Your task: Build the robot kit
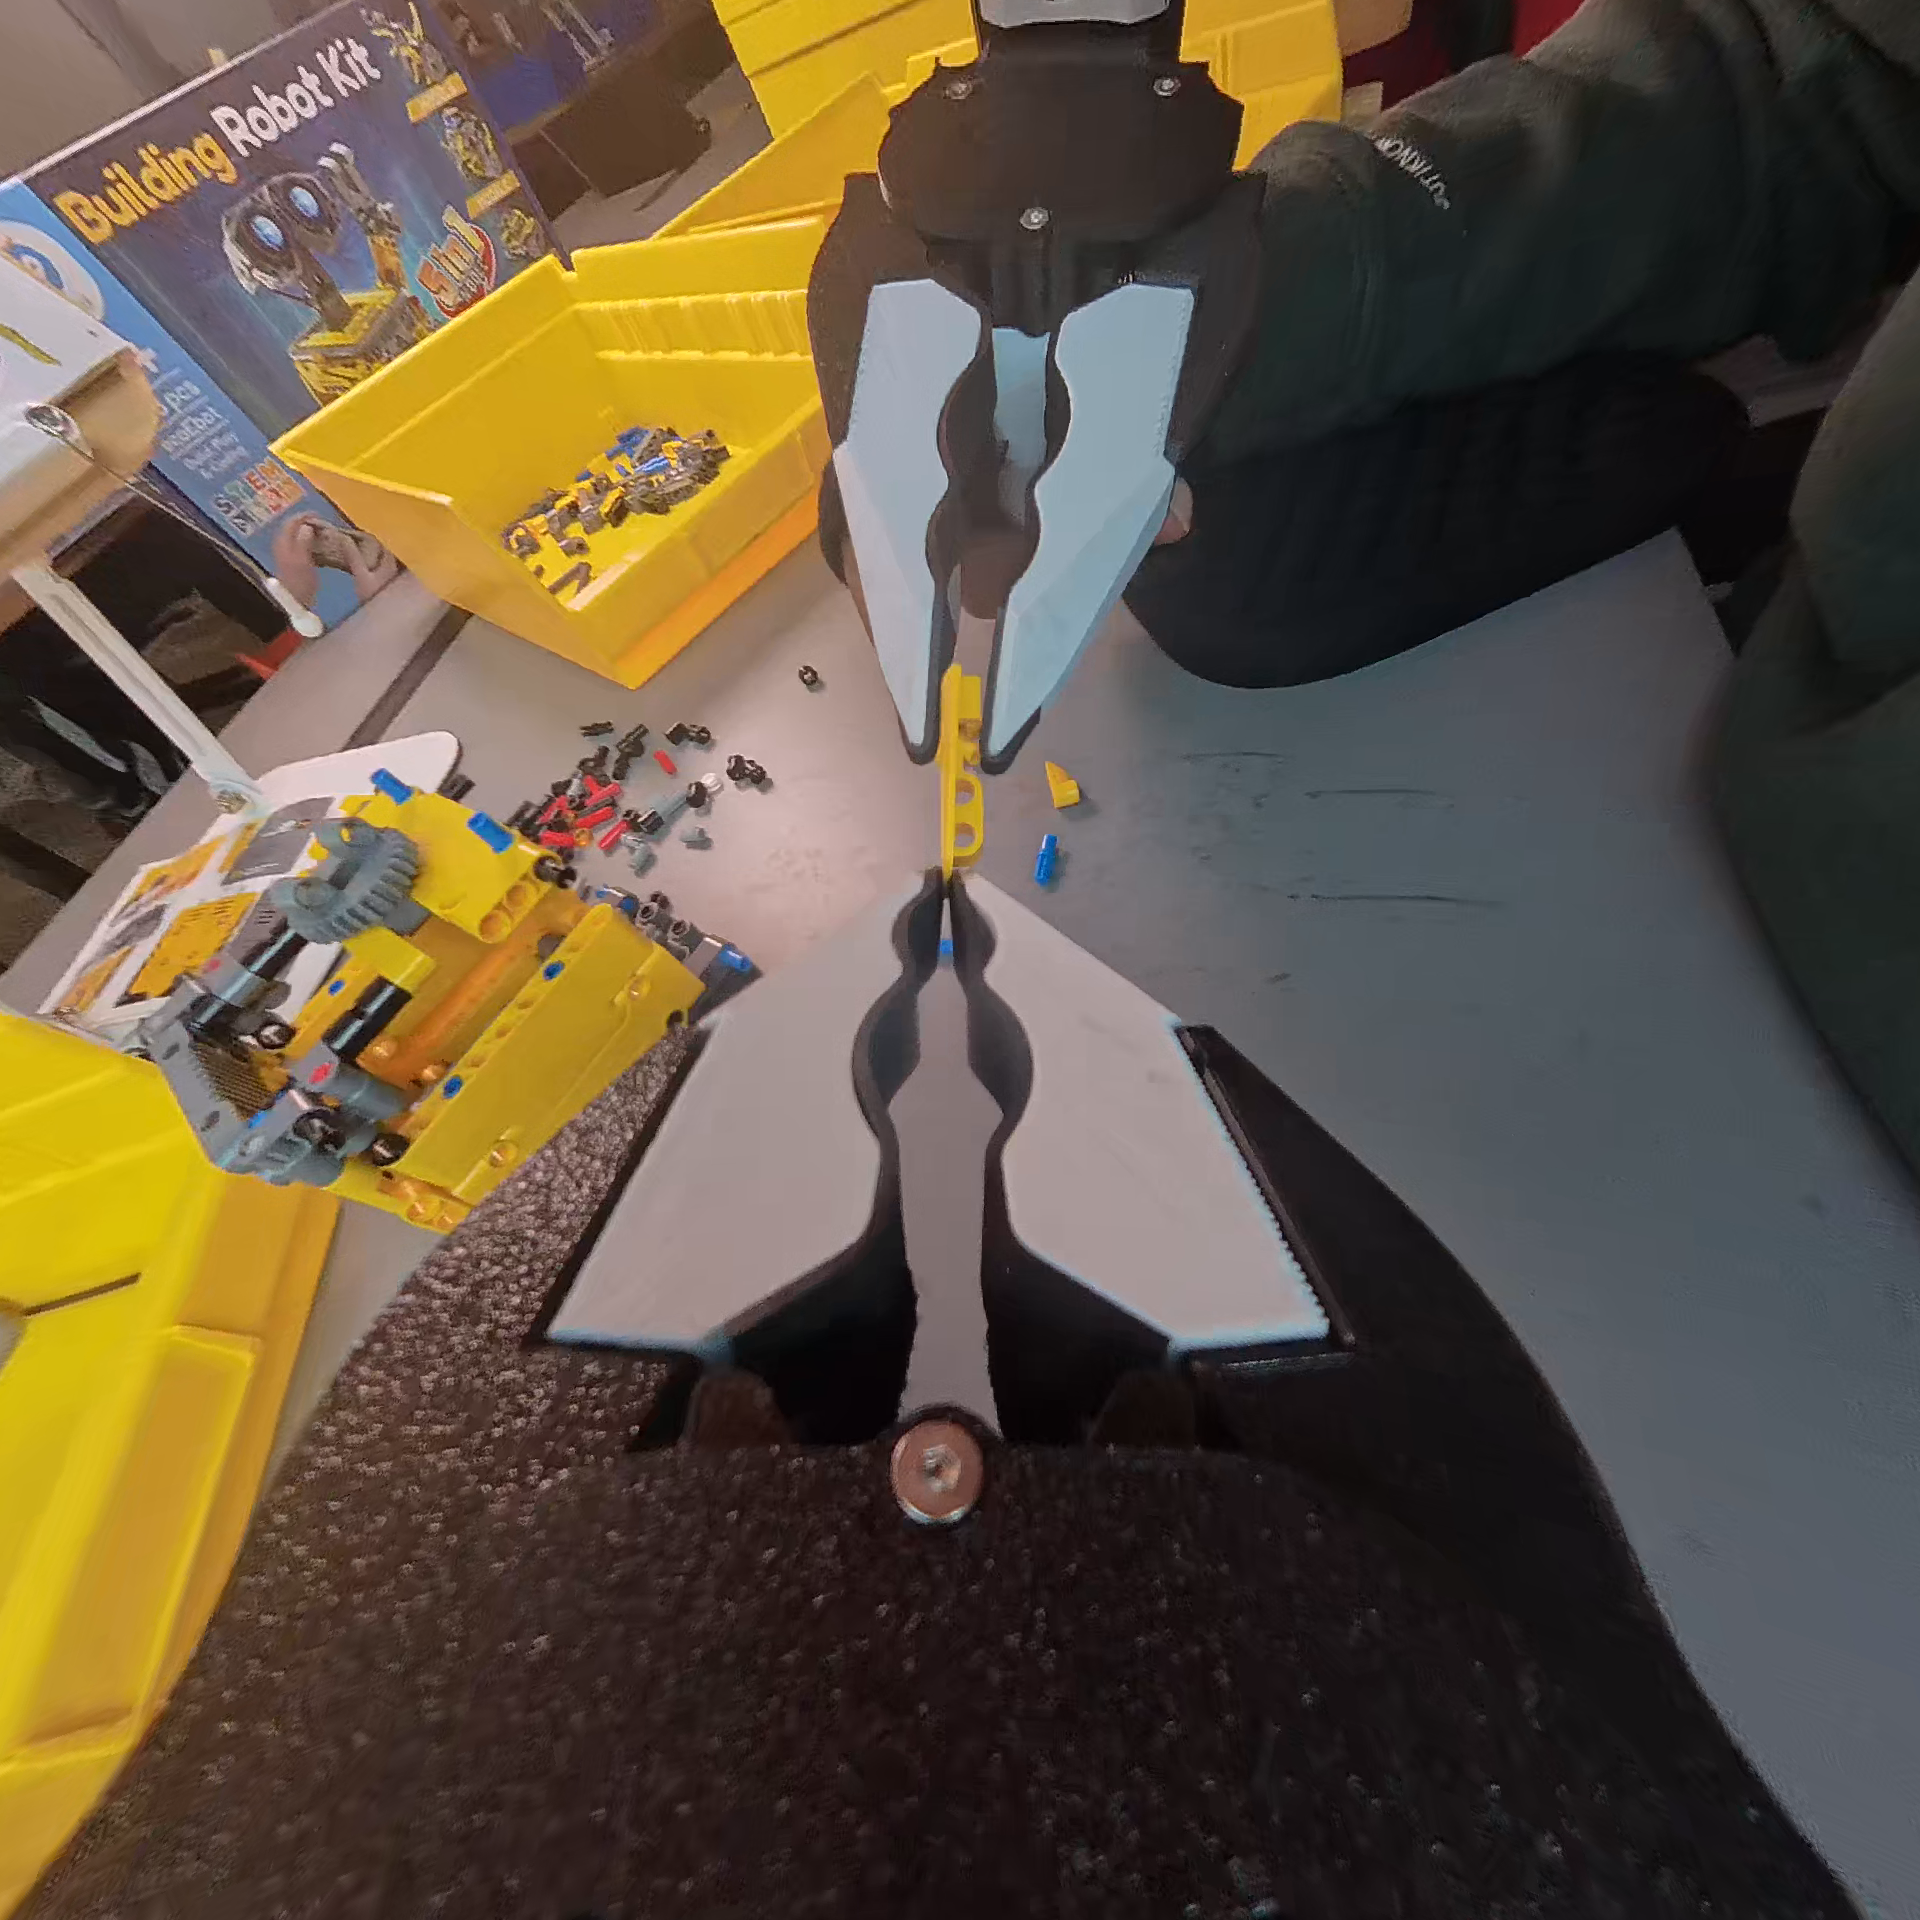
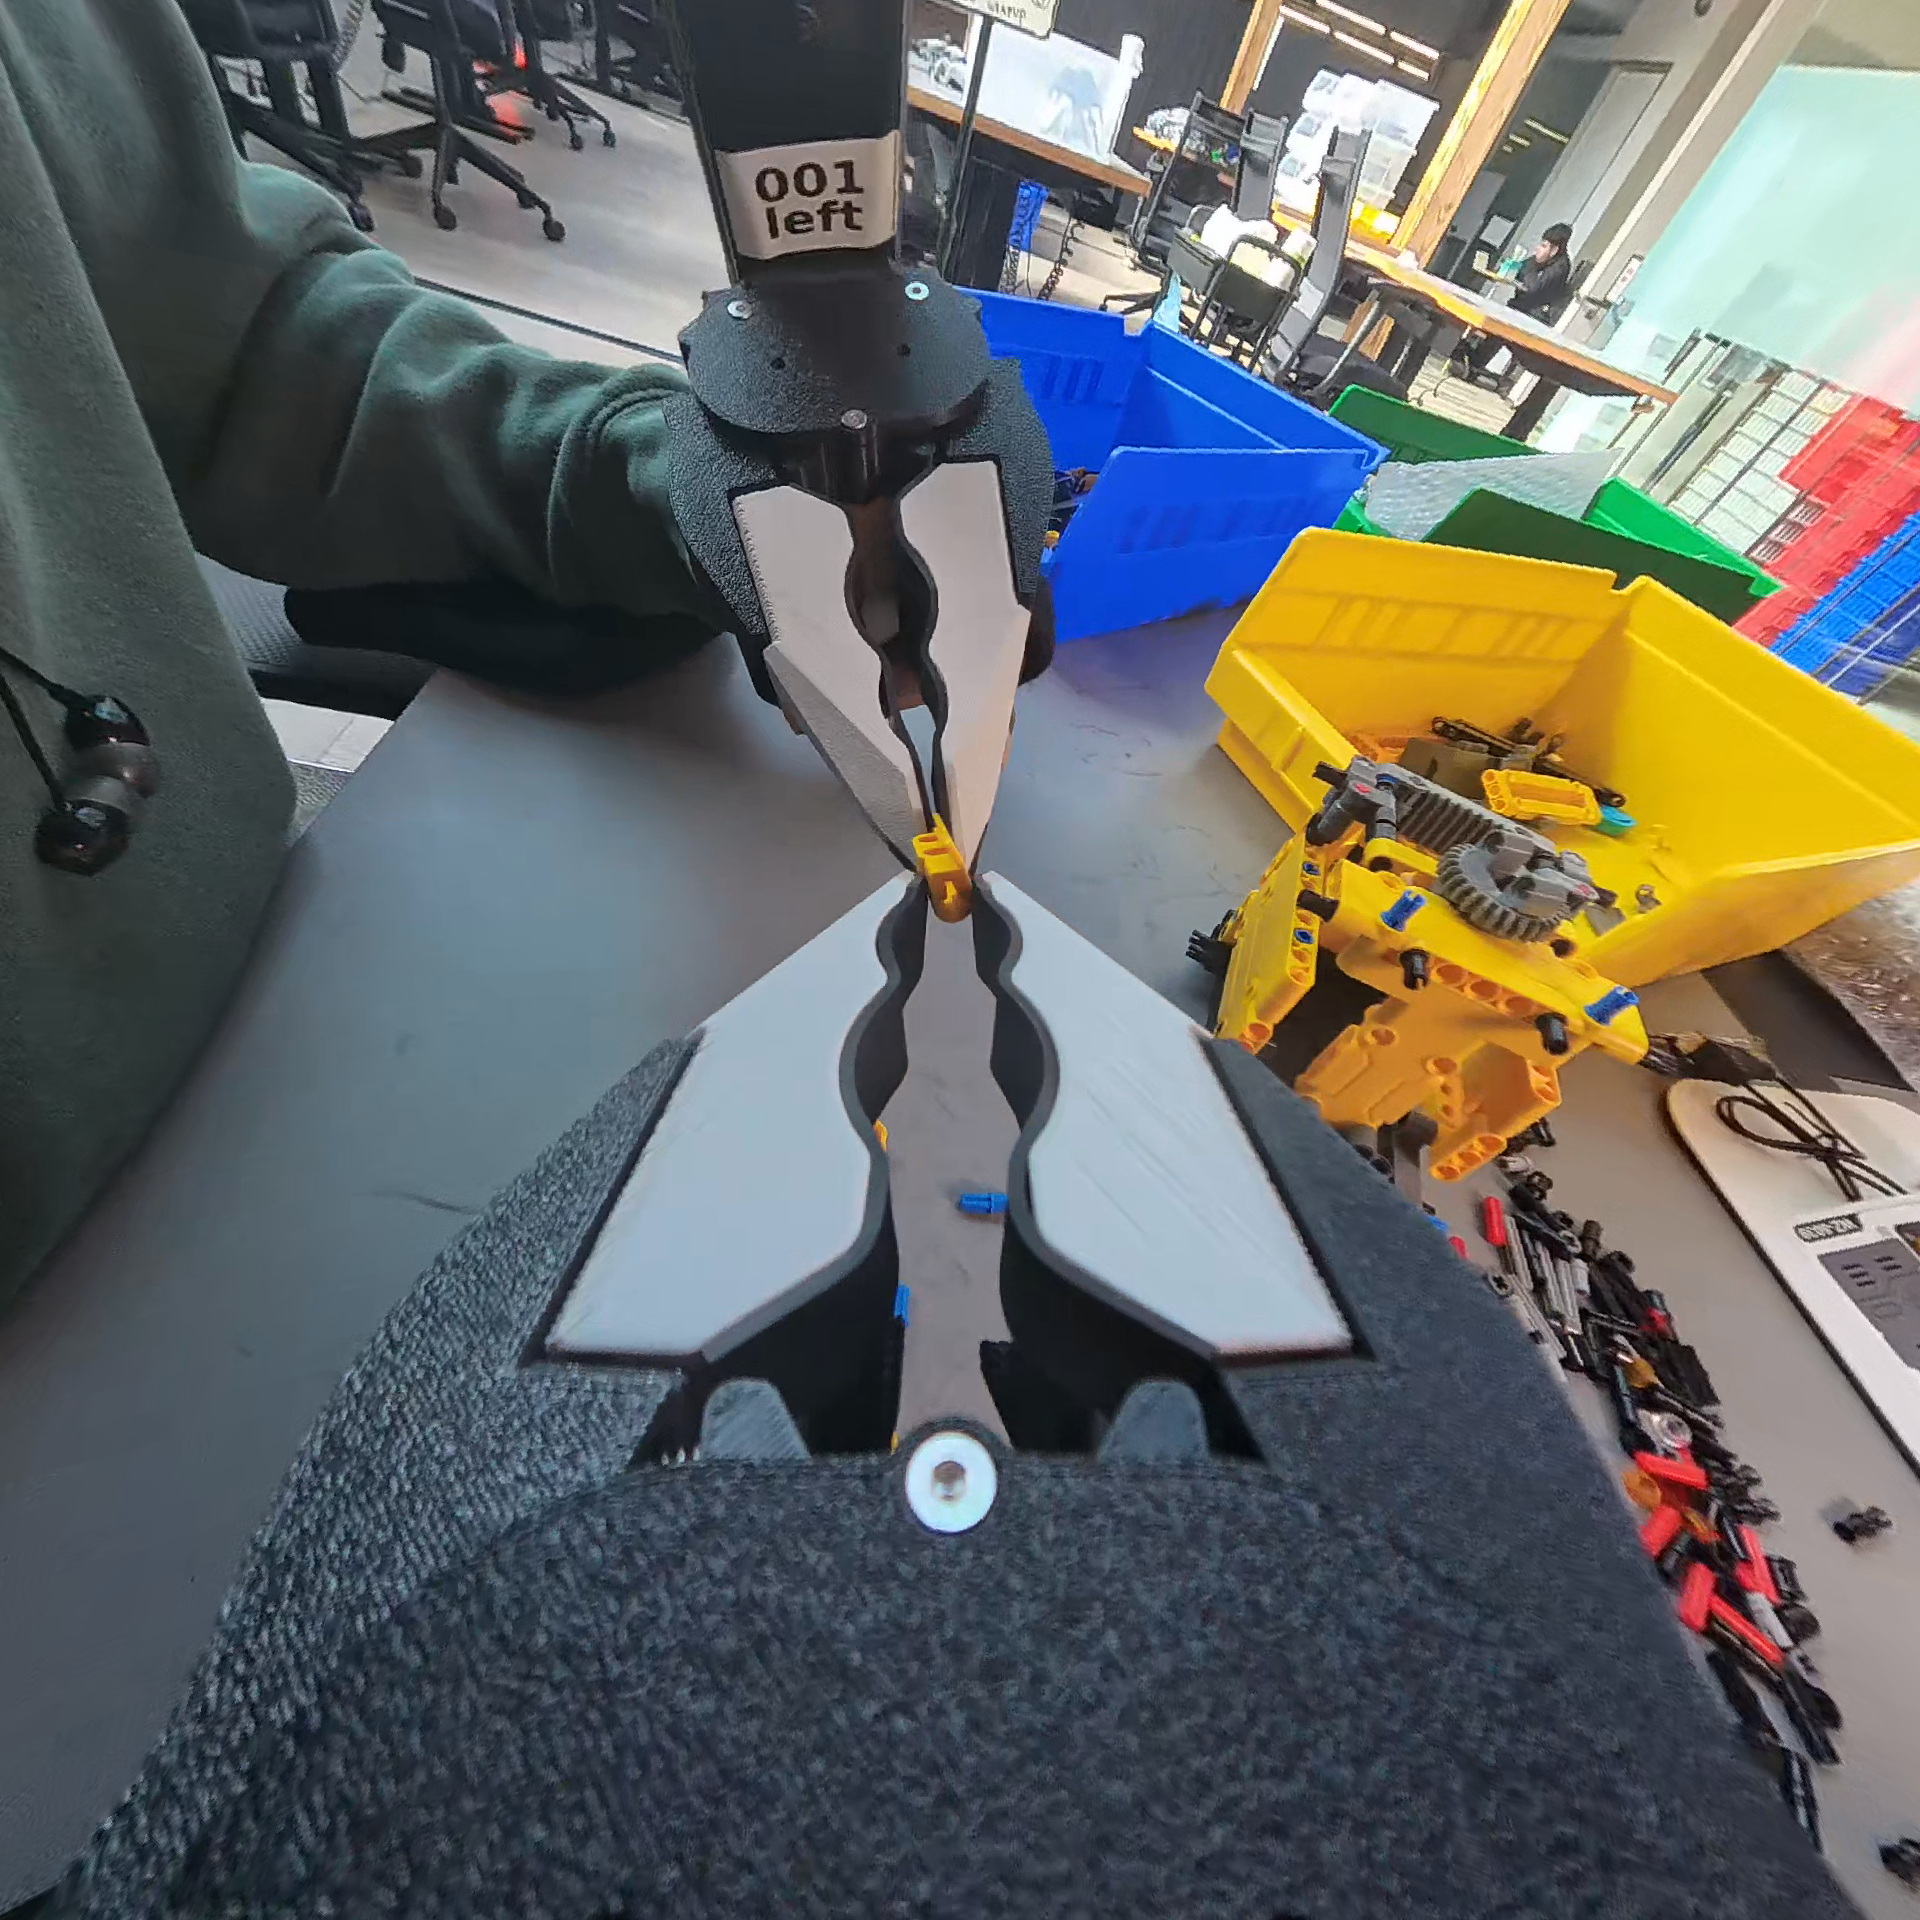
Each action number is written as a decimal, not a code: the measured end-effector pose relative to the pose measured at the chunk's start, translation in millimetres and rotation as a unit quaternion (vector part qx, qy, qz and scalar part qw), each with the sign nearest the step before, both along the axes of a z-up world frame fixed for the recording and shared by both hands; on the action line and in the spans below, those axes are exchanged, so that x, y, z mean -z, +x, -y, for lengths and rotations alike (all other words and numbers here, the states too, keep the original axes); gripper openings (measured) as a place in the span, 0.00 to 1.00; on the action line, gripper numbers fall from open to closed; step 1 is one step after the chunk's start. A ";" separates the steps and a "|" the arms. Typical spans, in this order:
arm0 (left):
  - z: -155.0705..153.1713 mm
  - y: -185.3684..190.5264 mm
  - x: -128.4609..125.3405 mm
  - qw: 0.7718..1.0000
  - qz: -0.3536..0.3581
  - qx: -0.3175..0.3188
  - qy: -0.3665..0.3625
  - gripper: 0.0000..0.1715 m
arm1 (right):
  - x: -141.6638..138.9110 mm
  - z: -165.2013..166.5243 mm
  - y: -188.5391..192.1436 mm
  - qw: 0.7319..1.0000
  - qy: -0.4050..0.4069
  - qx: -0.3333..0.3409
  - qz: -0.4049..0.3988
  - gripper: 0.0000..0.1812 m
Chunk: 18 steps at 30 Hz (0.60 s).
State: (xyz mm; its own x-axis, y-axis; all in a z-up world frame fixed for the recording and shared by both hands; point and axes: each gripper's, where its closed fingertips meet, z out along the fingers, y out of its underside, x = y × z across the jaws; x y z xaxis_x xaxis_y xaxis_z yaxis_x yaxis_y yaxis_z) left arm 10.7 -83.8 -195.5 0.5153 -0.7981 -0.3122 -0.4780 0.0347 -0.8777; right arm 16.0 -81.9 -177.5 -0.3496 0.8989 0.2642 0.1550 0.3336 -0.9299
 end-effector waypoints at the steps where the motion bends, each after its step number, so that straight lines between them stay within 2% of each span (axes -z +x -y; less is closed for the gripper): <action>1: -0.5 -0.6 -0.3 1.000 -0.007 -0.003 0.010 0.00 | -0.1 -0.1 -0.3 1.000 0.000 0.000 0.000 0.04; 7: -2.1 -1.1 -0.8 0.999 -0.020 -0.008 0.028 0.00 | -0.4 -0.8 -0.4 1.000 -0.009 -0.001 0.001 0.04; 18: -0.7 2.0 -3.8 1.000 0.009 -0.001 0.012 0.00 | -3.4 2.1 3.4 1.000 0.006 -0.018 -0.016 0.04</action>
